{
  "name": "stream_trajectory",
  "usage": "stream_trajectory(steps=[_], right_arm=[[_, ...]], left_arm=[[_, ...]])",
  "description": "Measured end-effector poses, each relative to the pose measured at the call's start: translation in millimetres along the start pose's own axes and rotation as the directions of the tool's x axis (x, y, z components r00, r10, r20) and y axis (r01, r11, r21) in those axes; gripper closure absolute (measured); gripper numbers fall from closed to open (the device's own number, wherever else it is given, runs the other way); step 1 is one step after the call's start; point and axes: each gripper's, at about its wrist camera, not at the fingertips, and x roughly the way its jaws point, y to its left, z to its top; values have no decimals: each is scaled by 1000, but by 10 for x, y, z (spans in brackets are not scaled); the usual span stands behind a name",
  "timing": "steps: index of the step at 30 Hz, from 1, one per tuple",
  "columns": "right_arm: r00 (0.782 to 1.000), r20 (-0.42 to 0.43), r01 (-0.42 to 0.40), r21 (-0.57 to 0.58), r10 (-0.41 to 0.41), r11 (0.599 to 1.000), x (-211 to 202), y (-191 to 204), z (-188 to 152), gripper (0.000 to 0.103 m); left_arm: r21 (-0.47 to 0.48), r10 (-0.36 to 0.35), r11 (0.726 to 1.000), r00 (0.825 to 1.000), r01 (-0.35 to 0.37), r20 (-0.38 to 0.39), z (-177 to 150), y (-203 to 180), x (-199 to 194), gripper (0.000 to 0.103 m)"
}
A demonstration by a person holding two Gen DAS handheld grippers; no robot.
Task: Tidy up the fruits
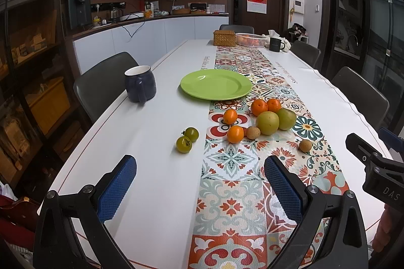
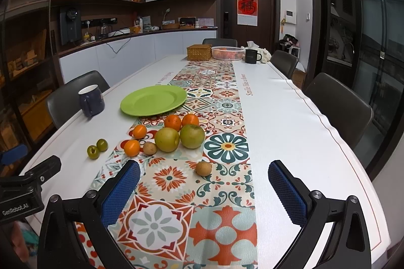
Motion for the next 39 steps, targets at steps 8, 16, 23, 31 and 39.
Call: stream_trajectory(steps=[8,16,23,31,39], right_arm=[[1000,2,0,0,0,1000,-4,2,3,1],[1000,2,1,-1,-1,1000,-9,4,3,1],[1000,3,1,-1,-1,1000,-10,5,3,1],[1000,3,2,-1,-2,1000,-10,7,2,1],[1000,4,1,-2,-1,1000,-8,8,0,1]], left_arm=[[0,-2,1000,1000,2,2,2,8,-4,0],[-1,3,1000,1000,-3,4,8,30,-68,0],[0,2,1000,1000,-2,6,3,32,-69,0],[0,3,1000,1000,-3,7,0,30,-72,0],[0,3,1000,1000,-3,8,-3,28,-65,0]])
